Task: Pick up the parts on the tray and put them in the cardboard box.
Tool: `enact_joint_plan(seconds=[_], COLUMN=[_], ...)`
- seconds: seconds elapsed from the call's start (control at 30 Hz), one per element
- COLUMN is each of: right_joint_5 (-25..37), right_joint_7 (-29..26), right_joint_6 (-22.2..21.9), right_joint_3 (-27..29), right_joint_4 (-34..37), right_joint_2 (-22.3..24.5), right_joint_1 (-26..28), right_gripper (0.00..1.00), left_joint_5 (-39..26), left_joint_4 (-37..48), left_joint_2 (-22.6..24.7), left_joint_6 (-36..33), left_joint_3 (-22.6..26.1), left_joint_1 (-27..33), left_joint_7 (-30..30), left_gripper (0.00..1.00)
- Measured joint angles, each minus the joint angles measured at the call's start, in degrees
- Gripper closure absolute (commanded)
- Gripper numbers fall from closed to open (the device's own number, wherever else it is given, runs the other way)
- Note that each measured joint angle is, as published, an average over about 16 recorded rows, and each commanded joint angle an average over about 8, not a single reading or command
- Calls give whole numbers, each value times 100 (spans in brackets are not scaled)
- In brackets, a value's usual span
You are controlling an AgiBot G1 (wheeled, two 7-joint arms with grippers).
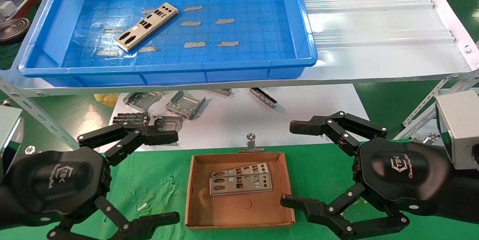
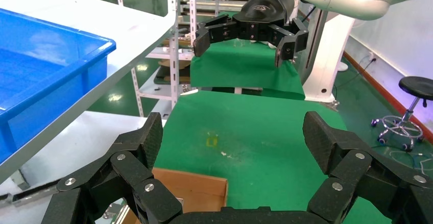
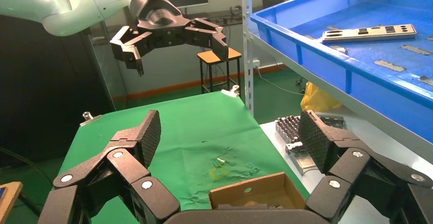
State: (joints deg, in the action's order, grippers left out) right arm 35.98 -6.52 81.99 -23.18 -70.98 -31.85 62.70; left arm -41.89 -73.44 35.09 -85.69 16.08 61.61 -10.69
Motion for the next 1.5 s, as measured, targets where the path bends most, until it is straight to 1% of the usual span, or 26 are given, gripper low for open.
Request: enact_joint_plan(seconds=[1.5], right_joint_5=[0], right_joint_7=[0], right_joint_6=[0], right_joint_3=[0], right_joint_4=[0], right_joint_2=[0], right_joint_1=[0], right_gripper=[0], left_joint_5=[0], left_joint_4=[0], left_joint_2=[0], left_joint_6=[0], left_joint_3=[0], left_joint_1=[0], left_joint_7=[0], left_gripper=[0])
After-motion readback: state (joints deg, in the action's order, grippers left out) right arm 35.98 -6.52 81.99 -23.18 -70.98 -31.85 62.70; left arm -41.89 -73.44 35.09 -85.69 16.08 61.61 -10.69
